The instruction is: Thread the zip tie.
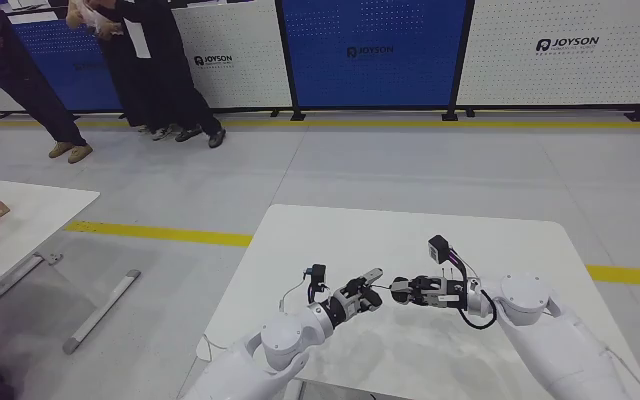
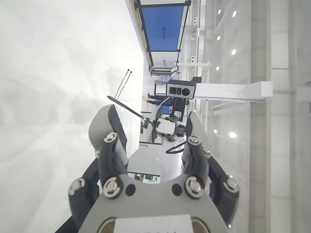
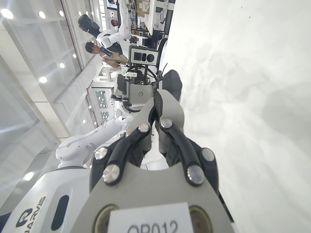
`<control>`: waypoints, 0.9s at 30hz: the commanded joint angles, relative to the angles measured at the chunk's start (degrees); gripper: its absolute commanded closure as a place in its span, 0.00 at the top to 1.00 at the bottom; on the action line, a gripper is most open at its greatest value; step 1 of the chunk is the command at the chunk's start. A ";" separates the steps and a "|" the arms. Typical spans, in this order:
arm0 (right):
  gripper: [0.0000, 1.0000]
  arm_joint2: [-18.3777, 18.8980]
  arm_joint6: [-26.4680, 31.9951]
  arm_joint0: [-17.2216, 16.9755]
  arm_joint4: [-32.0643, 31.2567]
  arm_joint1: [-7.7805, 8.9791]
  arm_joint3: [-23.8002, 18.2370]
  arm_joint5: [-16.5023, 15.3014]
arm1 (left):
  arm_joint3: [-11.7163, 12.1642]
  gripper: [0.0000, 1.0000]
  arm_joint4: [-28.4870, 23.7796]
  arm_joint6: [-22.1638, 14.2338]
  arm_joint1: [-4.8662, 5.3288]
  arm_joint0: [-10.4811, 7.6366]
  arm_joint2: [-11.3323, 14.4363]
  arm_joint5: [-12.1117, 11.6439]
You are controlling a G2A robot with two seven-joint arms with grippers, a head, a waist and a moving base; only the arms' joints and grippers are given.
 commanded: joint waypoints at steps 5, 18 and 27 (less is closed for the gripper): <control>0.00 0.00 0.00 0.00 0.00 0.00 0.00 0.00 | -0.10 0.02 0.69 -0.71 -0.20 0.01 -0.04 -0.10; 0.00 0.00 0.00 0.00 0.00 0.00 0.00 0.00 | -1.33 0.00 2.31 -1.71 -0.33 1.05 -0.95 -0.18; 1.00 1.42 -3.03 -1.73 -0.56 0.35 -1.85 -0.48 | -1.45 0.00 3.04 -1.73 -0.55 1.33 -1.35 -0.19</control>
